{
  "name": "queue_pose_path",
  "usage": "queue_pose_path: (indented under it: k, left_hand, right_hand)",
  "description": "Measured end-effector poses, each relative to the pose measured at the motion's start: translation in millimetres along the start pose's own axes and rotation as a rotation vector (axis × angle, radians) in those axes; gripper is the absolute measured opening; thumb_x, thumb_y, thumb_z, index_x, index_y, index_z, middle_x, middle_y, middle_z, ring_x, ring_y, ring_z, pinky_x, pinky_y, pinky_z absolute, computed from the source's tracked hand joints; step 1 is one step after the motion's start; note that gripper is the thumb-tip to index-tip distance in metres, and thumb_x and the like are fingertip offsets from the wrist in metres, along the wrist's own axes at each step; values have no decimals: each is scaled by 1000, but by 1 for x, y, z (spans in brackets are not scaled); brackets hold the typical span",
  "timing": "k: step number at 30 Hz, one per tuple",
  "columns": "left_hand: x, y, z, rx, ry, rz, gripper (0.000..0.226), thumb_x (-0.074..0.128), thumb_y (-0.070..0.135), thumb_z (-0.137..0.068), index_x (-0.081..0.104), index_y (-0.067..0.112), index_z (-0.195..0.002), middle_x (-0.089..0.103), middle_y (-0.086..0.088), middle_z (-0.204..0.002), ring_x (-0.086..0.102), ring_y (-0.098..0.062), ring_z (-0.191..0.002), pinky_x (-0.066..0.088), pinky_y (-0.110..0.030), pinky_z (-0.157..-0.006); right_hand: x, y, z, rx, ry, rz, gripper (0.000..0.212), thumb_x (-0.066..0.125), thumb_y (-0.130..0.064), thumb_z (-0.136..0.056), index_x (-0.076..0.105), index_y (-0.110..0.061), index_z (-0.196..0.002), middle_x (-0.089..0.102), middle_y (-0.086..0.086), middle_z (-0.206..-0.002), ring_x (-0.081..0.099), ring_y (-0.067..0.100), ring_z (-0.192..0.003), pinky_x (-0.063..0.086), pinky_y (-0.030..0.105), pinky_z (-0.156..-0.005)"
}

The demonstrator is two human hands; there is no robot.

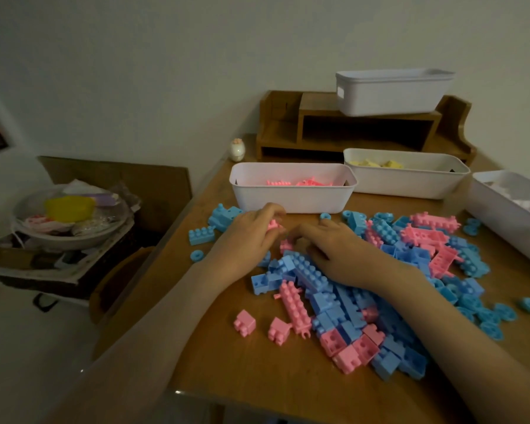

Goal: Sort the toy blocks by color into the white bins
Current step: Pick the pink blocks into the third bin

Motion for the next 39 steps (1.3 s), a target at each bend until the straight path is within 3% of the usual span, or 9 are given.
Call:
queue_pose_path:
  k: [3, 6, 11, 17, 23, 26, 32, 36, 39]
  left_hand:
    - [-4, 2, 1, -17, 36, 51, 28, 49, 22, -97, 48, 15, -124, 59, -1, -118, 56, -14, -105, 36, -13, -78]
    - [-4, 5, 2, 5, 31, 83, 26, 49, 19, -97, 49, 12, -122, 56, -2, -119, 54, -14, -106, 33, -11, -79]
    - [-8, 5, 3, 7, 65, 98, 24, 44, 17, -99, 49, 12, -121, 52, -1, -119, 49, -5, -101, 33, -9, -82]
    - [-9, 7, 5, 53, 63, 65, 20, 43, 12, -97, 56, 11, -112, 52, 1, -110, 52, -7, -94, 37, -12, -78]
    - [-14, 3, 6, 43, 108, 33, 13, 45, 10, -94, 58, 12, -93, 52, 2, -94, 53, -10, -80, 42, -20, -68]
    - [-14, 3, 6, 59, 119, 45, 11, 47, 11, -94, 56, 11, -87, 52, 0, -88, 52, -12, -78, 43, -26, -67]
    - [-16, 8, 9, 114, 142, 25, 35, 36, 38, -94, 49, 12, -73, 49, 2, -68, 50, -15, -62, 44, -40, -57]
    - [-19, 28, 17, 274, 89, 37, 42, 49, 55, -84, 42, 21, -60, 42, 11, -56, 43, -7, -53, 37, -28, -49]
    - [-12, 33, 19, 301, -35, -48, 48, 51, 73, -71, 36, 29, -58, 42, 12, -54, 42, -6, -52, 31, -23, -49]
  right_hand:
    - [1, -3, 0, -9, -43, 33, 41, 39, -19, -96, 39, -35, -134, 55, -3, -119, 40, 13, -97, 34, 32, -88]
    - [-1, -6, 0, -33, -46, 87, 47, 40, -17, -96, 37, -35, -139, 51, -6, -125, 39, 14, -104, 30, 30, -91]
    - [1, -1, -1, 9, -20, 47, 34, 42, -17, -95, 47, -29, -126, 54, -5, -119, 42, 14, -108, 33, 33, -93]
    - [0, 4, -1, 29, -16, -36, 18, 46, -12, -92, 51, -23, -104, 55, -3, -103, 46, 11, -96, 36, 30, -89]
    - [0, -2, 0, 0, -55, 14, 38, 43, -18, -97, 45, -33, -132, 54, -8, -120, 43, 12, -108, 33, 32, -94]
    - [1, -2, 0, -10, -63, 80, 36, 41, -25, -98, 49, -30, -132, 50, -4, -118, 40, 15, -109, 32, 31, -93]
    - [0, 1, -1, 22, -50, 63, 22, 45, -26, -96, 60, -21, -112, 50, -3, -106, 40, 14, -101, 32, 30, -89]
    - [-2, 0, -1, 17, -16, 50, 15, 46, -23, -96, 59, -18, -102, 42, -14, -91, 32, 5, -90, 24, 24, -78]
    - [-3, 2, -1, 34, 10, 35, 16, 47, -19, -95, 61, -17, -100, 51, -11, -92, 40, 9, -92, 31, 28, -82]
Point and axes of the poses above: each hand's wrist, its own z-axis away from the middle knuckle, its own x-axis out of the palm, y = z × x, the point moved 7 cm from there along -z, towards the middle knuckle
